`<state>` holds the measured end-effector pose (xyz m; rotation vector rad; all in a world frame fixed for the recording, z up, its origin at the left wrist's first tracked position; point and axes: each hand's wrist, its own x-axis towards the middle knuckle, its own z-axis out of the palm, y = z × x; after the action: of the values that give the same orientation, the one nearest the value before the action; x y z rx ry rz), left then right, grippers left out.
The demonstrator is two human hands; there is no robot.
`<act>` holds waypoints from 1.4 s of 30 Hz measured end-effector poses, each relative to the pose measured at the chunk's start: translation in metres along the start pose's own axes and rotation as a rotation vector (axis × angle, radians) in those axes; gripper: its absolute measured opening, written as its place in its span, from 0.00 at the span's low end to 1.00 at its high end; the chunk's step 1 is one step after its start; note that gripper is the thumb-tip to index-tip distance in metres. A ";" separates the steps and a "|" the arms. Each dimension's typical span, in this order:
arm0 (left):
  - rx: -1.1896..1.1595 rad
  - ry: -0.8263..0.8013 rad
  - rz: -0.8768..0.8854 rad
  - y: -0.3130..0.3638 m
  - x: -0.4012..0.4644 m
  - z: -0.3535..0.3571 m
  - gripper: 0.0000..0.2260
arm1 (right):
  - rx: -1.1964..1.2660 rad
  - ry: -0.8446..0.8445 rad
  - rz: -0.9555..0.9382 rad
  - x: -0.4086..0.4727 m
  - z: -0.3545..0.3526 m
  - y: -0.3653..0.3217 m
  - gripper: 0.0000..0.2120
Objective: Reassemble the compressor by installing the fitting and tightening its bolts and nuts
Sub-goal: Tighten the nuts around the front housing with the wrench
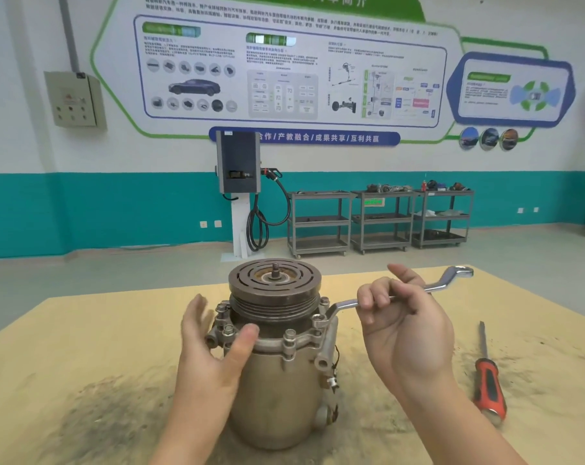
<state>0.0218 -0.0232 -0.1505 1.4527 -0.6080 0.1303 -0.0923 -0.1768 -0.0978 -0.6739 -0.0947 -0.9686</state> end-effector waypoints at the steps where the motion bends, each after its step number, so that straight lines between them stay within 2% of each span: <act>1: -0.015 -0.064 -0.011 -0.002 0.002 -0.004 0.48 | -0.005 -0.015 0.014 0.002 -0.001 -0.001 0.12; 3: -0.016 -0.111 -0.021 -0.005 0.003 -0.006 0.50 | -0.008 -0.023 0.065 0.005 -0.002 -0.002 0.12; 6: 0.005 -0.073 -0.017 -0.004 0.001 -0.005 0.46 | -0.016 0.013 0.055 0.002 -0.003 0.000 0.12; 7: 0.017 -0.057 -0.008 -0.004 0.000 -0.003 0.45 | -0.041 0.017 -0.020 -0.003 -0.003 0.003 0.12; 9: 0.057 -0.027 0.013 -0.002 -0.002 0.001 0.46 | -0.155 -0.024 -0.286 -0.016 -0.005 0.012 0.11; 11: 0.116 0.031 0.053 0.000 -0.005 0.005 0.46 | -0.351 -0.169 -0.604 -0.027 -0.004 0.022 0.09; 13: 0.192 0.095 0.080 0.002 -0.009 0.009 0.45 | -0.554 -0.364 -0.812 -0.037 -0.004 0.029 0.08; 15: 0.239 0.138 0.066 0.005 -0.014 0.010 0.47 | -0.719 -0.472 -0.883 -0.044 -0.003 0.032 0.06; 17: 0.267 0.160 0.040 0.010 -0.020 0.012 0.53 | -0.825 -0.519 -0.931 -0.048 -0.002 0.033 0.07; 19: 0.328 0.194 0.095 0.015 -0.028 0.016 0.59 | -0.907 -0.591 -0.999 -0.048 -0.001 0.035 0.06; 21: 0.304 0.244 0.204 0.018 -0.035 0.021 0.49 | -0.976 -0.663 -1.015 -0.045 -0.001 0.034 0.09; 24: 0.188 0.240 0.289 0.018 -0.040 0.027 0.24 | -0.901 -0.650 -0.924 -0.042 -0.002 0.023 0.12; 26: 0.127 0.218 0.279 0.016 -0.040 0.029 0.17 | -0.734 -0.513 -0.809 -0.039 0.001 0.013 0.09; 28: 0.054 0.231 0.277 0.017 -0.039 0.028 0.16 | -0.555 -0.330 -0.682 -0.033 0.005 0.005 0.07; 31: -0.104 0.316 0.239 0.017 -0.032 0.022 0.10 | -0.282 -0.102 -0.343 -0.023 0.004 0.001 0.08; 34: -0.184 0.388 0.120 0.010 -0.015 0.006 0.06 | -0.100 0.072 -0.084 -0.012 0.000 0.001 0.09; 37: -0.212 0.292 -0.001 0.007 0.000 -0.010 0.05 | -0.012 0.122 0.044 -0.007 -0.003 0.001 0.10; 42: -0.182 0.195 0.050 0.014 -0.001 -0.016 0.04 | 0.010 0.073 0.128 -0.003 -0.004 -0.003 0.10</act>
<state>0.0195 -0.0052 -0.1386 1.2328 -0.4831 0.2469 -0.0971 -0.1778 -0.1011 -0.6274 0.0085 -0.8686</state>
